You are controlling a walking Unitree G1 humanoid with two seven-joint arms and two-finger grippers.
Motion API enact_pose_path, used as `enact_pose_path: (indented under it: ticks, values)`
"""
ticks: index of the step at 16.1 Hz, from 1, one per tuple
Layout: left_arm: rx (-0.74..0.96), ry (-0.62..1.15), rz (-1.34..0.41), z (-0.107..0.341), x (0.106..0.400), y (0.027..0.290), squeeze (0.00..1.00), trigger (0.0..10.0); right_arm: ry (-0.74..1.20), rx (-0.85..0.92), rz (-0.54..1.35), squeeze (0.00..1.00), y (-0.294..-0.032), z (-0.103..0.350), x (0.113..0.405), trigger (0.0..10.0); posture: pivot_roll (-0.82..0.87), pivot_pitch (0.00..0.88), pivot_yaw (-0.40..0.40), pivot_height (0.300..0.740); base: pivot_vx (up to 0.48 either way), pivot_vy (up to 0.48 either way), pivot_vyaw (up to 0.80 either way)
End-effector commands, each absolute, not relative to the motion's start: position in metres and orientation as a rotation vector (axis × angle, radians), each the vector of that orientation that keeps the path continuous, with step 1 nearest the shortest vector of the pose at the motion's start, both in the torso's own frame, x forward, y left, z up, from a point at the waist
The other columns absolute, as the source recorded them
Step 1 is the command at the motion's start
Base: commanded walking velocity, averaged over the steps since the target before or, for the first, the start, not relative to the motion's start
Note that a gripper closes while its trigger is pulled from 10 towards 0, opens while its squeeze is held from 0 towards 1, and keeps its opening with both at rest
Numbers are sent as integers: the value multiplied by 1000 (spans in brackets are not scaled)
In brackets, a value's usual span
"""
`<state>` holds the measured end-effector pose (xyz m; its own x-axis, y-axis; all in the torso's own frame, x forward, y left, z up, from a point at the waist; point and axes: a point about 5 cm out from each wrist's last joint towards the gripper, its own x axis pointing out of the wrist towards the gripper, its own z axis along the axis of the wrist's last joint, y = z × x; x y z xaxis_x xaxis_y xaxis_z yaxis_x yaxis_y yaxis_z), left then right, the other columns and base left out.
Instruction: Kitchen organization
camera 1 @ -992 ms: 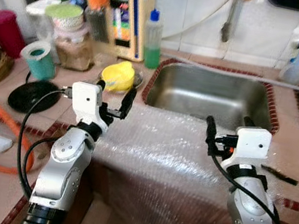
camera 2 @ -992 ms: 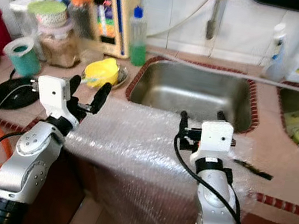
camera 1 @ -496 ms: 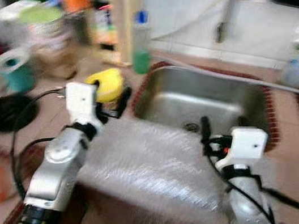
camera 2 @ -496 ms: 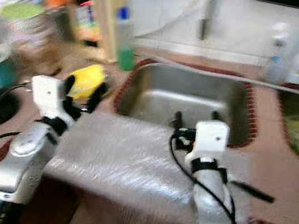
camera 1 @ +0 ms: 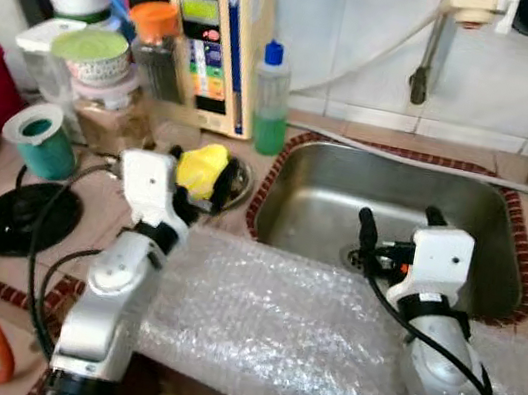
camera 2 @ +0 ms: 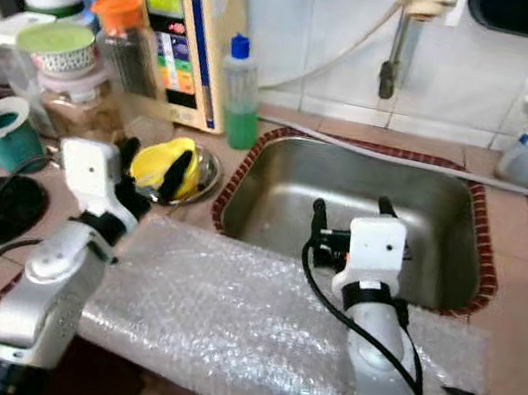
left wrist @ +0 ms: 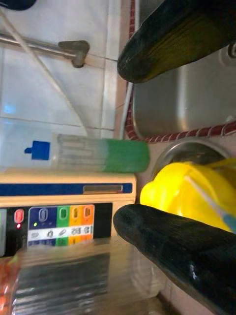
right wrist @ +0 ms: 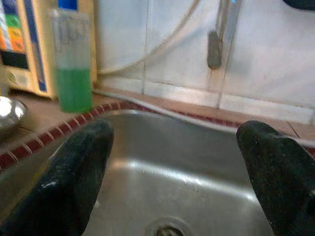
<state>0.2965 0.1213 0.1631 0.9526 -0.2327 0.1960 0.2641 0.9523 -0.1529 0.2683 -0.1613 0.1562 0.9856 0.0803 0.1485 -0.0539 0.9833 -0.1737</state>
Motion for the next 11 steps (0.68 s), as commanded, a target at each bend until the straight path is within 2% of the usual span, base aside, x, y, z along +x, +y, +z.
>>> enact_pose_path:
  ticks: [1,3,5,9,10,11]
  values:
    - [-151,-200,-206,167,295,132,0,10000,-162,-158,80,0,-159,159,268,10000,-13,0,119,740,0,0,0]
    - [-128,-185,-109,165,297,149,0,10000,-149,-136,121,0,-156,157,266,10000,-5,0,118,740,0,0,0]
    - [-150,-149,-41,158,297,161,0,10000,-122,-73,248,0,-147,158,262,10000,-2,0,117,740,0,0,0]
    - [-160,-109,-61,147,293,158,0,10000,-60,-48,446,0,-132,156,245,10000,-3,0,109,740,0,0,0]
    - [-173,-107,-74,145,291,156,27,10000,-44,-44,484,0,-129,156,242,10000,-4,0,108,740,0,0,0]
    - [-181,-100,-85,143,290,154,773,10000,-41,-47,493,0,-129,156,239,10000,-8,0,104,740,0,0,0]
